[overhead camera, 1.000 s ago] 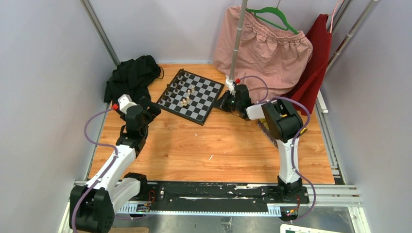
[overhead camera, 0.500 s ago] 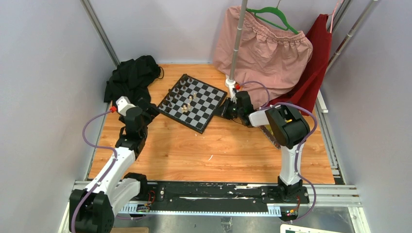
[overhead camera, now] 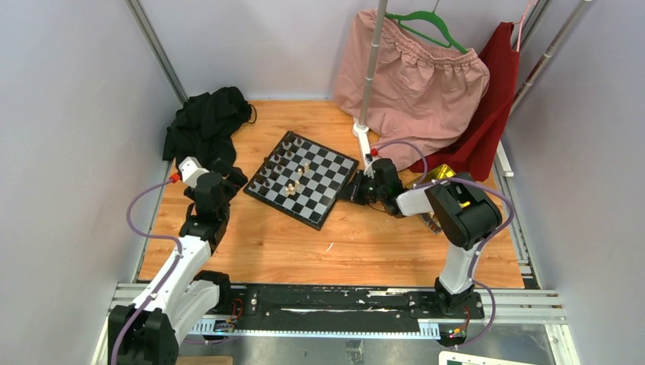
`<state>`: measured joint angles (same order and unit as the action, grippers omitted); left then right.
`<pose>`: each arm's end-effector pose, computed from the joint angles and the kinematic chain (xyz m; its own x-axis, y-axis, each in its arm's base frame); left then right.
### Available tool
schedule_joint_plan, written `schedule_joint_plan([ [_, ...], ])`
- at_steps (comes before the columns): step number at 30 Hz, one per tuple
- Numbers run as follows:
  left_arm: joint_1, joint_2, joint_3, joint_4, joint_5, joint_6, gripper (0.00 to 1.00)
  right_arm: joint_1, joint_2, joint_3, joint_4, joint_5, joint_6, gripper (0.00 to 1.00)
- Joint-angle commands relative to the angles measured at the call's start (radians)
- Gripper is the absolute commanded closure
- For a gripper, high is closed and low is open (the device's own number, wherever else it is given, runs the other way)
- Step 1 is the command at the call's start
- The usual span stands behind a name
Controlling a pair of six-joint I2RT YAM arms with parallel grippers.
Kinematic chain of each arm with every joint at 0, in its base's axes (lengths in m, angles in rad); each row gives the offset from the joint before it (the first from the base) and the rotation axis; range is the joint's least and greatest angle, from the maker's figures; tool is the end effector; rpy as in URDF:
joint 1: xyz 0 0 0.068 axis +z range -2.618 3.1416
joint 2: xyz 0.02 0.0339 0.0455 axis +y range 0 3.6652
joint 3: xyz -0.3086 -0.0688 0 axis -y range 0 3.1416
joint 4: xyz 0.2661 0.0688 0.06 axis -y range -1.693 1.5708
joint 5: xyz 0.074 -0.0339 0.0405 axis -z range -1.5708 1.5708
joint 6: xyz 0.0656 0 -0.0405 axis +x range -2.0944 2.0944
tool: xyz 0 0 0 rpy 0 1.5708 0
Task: Set up the chess pieces on the board
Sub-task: Move the chessboard to the center of the board.
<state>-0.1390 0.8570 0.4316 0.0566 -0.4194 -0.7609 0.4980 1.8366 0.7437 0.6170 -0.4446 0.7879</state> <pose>0.2117 -0.0026 0.2433 -0.0864 -0.6239 -0.7767 -0.4270 0.7276 -0.5369 0.3337 0.2135 0.1415 -0.8277 0.2784 -0.4873 -0.2557 0.5857 0.7691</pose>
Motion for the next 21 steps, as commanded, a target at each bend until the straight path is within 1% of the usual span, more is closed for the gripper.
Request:
schedule_joint_plan([
  [1,0.007,-0.026,0.001,-0.017,-0.043,-0.011,0.00,0.027,-0.035,-0.083,-0.077,0.001,-0.076,1.00],
  [4,0.007,-0.033,0.002,-0.024,-0.049,-0.011,0.00,0.033,-0.073,-0.128,-0.099,0.003,-0.090,1.00],
  [10,0.007,-0.029,0.002,-0.017,-0.051,-0.024,0.00,0.040,-0.187,-0.183,-0.219,0.030,-0.148,1.00],
  [17,0.007,0.012,-0.006,0.010,-0.048,-0.030,0.00,0.043,-0.305,-0.236,-0.353,0.042,-0.199,1.00],
  [21,0.007,0.029,-0.013,0.022,-0.048,-0.031,0.00,0.044,-0.354,-0.272,-0.393,0.043,-0.211,1.00],
])
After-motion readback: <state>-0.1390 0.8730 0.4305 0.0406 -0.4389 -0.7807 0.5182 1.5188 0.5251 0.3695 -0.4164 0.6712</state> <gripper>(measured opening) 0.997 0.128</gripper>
